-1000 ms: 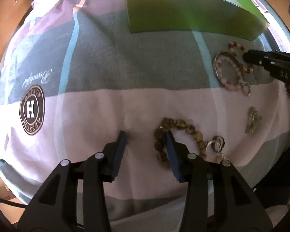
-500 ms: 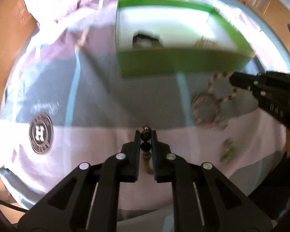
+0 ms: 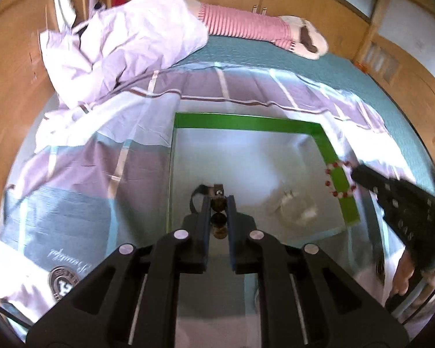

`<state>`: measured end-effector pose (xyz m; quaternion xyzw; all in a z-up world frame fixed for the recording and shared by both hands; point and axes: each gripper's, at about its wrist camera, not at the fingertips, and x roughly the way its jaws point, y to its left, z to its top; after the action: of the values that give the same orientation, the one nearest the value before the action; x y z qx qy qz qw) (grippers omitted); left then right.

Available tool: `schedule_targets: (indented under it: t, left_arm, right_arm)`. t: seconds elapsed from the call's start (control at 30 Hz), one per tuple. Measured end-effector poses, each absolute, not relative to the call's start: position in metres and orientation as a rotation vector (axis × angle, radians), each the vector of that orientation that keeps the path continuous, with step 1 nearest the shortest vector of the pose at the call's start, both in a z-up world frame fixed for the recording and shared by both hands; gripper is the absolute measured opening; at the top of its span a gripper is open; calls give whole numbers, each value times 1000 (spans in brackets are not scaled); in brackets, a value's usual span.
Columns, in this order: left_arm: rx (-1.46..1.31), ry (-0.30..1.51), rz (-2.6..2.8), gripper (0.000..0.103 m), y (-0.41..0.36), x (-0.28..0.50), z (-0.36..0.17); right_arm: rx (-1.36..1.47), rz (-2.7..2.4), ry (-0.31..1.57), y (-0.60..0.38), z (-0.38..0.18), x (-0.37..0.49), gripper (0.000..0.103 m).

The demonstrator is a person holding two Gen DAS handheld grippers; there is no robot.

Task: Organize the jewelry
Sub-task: 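Release the red bracelet into the box with the right tool while the left drops the brown bracelet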

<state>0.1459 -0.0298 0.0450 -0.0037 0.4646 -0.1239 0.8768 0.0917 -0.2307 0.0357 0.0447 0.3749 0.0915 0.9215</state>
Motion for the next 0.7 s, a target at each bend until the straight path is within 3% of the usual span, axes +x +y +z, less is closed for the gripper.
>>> schedule_targets:
  t: [0.17,0.2,0.23,0.27,0.5,0.6,0.7]
  left_arm:
    - [-13,1026,-214,11,-32,163,21]
    - [-9,1030,-212,11,-33,164,18]
    - [0,1029,-208,11,-34,163,16]
    - [8,1028,-204,11,-35,160,15]
    - [44,1111,-292,15,-46,113,12]
    - [150,1161,-344,15,-66,84,-4]
    - [197,1207,-348,16,-75,67,-28]
  right_arm:
    - [129,178,857,-240,10,104,9]
    - [129,175,861,-239,9,103,22]
    - [134,177,865,-240,9,102,42]
    - [152,190,862,-241,12,98,48]
    - [91,377,949,-214,22,35,48]
    - [11,443,1051,-194,-3,9,34]
    - [-65,477,1136,-178,-28,-15,31]
